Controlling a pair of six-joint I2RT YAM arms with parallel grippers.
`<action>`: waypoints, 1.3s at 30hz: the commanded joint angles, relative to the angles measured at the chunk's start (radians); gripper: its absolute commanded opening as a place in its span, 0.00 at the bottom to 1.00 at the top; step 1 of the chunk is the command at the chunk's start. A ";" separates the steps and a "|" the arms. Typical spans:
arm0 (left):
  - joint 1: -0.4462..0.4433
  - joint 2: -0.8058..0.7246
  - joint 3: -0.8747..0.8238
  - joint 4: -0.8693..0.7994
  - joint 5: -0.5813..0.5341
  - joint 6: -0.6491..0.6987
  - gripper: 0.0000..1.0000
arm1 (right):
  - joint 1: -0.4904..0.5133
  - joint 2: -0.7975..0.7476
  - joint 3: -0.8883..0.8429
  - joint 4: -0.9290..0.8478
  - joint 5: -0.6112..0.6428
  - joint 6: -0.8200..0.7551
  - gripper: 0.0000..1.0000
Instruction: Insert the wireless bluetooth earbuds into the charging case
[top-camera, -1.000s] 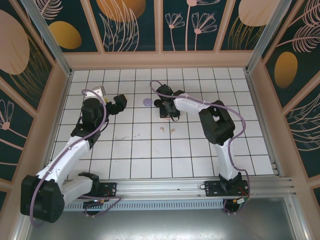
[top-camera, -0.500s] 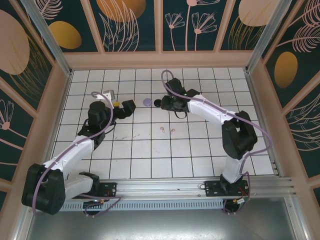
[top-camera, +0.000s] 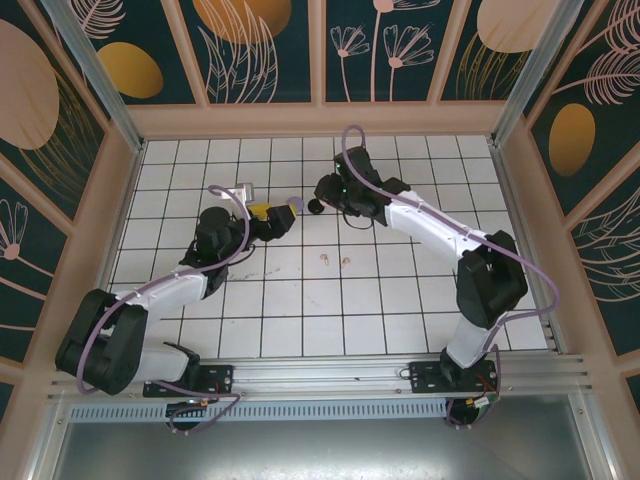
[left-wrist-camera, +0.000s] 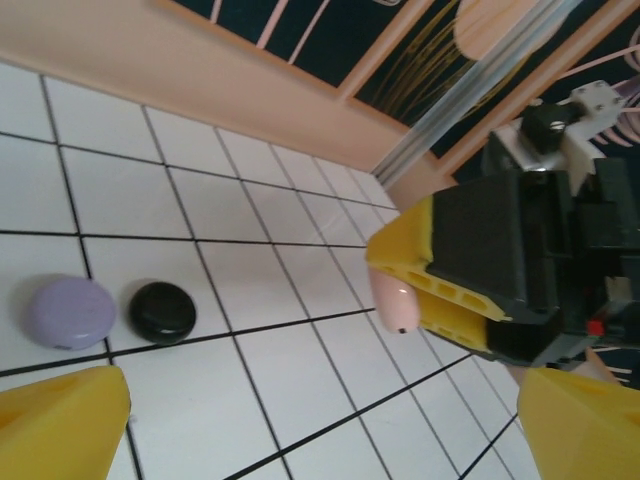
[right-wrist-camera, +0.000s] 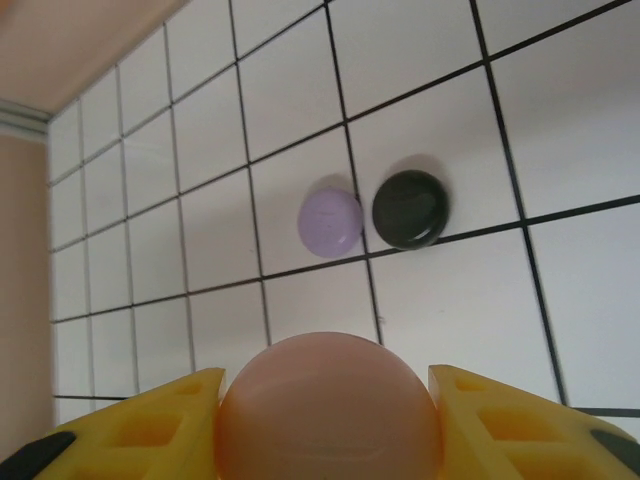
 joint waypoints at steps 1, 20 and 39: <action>-0.007 0.028 -0.022 0.184 0.069 -0.041 0.99 | -0.007 -0.058 -0.031 0.096 -0.032 0.151 0.37; -0.081 0.309 0.091 0.432 0.100 -0.151 0.71 | 0.037 -0.162 -0.160 0.214 0.027 0.515 0.35; -0.108 0.427 0.207 0.432 0.114 -0.152 0.59 | 0.047 -0.146 -0.167 0.234 0.002 0.515 0.35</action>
